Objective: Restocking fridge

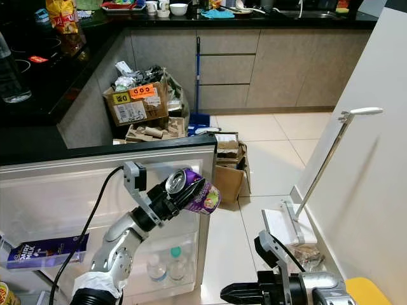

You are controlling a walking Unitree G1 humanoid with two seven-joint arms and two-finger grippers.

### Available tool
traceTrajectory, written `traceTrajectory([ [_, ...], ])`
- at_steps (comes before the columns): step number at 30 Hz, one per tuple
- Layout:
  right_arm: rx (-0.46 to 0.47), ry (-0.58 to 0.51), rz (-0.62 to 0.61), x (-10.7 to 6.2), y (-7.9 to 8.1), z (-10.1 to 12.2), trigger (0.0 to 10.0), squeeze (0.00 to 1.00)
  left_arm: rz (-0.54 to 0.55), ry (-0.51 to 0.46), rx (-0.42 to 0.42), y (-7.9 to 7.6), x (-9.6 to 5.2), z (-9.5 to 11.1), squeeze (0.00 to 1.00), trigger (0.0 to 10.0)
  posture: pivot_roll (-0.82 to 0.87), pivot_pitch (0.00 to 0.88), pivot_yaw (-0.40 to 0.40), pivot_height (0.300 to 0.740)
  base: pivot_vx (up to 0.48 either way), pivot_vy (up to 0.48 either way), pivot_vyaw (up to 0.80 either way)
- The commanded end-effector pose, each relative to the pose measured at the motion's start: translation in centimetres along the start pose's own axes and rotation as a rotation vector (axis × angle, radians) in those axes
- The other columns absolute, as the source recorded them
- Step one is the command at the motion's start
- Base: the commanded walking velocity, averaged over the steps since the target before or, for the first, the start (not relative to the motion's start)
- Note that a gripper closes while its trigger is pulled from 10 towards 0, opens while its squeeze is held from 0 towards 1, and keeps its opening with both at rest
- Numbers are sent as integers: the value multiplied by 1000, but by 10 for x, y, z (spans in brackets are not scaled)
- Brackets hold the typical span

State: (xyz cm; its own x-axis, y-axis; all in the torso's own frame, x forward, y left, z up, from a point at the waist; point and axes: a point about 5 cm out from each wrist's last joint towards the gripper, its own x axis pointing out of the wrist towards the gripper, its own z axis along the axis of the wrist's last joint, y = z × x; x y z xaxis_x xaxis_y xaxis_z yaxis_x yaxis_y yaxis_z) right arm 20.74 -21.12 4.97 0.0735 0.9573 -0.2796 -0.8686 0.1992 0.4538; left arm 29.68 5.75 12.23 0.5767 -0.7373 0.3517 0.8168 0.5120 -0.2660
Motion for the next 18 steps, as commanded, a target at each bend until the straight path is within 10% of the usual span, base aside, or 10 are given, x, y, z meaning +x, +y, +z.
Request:
traceTrajectory([
  [1,-21,-1,1,0,2,3,10000,0,6,2,17,-4,6,-3,0,10000,-124,13,5,740,0,0,0],
  [18,-20,7,-10,-2,2,2,10000,0,137,-103,87,44,-47,47,0,10000,-121,23,1,740,0,0,0],
])
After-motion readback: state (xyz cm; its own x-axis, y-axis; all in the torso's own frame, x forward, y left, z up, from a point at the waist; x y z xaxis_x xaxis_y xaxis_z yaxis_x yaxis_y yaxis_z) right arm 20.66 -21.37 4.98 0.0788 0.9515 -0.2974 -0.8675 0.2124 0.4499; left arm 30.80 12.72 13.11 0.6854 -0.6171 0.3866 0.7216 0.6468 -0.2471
